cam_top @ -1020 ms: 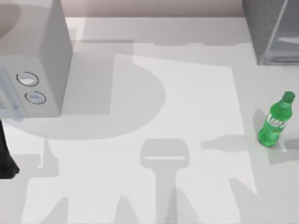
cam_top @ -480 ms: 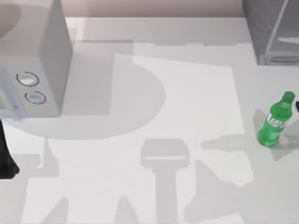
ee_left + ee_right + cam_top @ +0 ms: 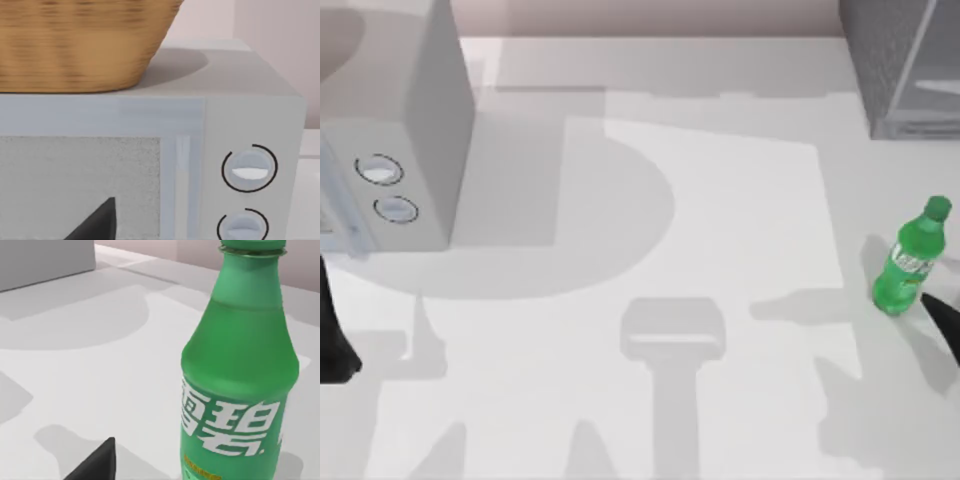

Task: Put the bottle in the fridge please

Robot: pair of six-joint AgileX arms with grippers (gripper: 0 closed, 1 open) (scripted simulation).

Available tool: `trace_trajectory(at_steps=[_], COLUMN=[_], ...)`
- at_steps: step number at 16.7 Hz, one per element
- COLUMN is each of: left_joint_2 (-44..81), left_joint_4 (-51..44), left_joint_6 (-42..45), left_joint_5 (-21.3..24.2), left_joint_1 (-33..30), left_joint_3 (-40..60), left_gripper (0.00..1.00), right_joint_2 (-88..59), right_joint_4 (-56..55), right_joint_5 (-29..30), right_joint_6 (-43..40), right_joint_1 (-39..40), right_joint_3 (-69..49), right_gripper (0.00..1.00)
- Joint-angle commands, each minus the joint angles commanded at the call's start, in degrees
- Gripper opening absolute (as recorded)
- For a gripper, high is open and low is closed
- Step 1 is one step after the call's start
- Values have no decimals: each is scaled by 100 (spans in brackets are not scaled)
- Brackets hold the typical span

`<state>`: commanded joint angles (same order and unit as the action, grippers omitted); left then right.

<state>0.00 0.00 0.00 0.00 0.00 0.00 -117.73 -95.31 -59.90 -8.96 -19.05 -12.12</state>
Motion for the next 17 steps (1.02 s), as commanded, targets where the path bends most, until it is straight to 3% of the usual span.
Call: trace_trajectory(at_steps=[9,17], left_joint_2=[0,0], left_joint_4=[0,0], left_joint_6=[0,0], left_joint_5=[0,0], left_joint_1=[0,0], left_joint_3=[0,0], left_gripper=[100,100], right_joint_2=[-438,-748], right_joint_4=[-311,-211], right_joint_5=[-214,965], right_joint_6=[-54,306], right_joint_1=[-21,1156], right_joint_3=[-29,-750], right_gripper=[100,100])
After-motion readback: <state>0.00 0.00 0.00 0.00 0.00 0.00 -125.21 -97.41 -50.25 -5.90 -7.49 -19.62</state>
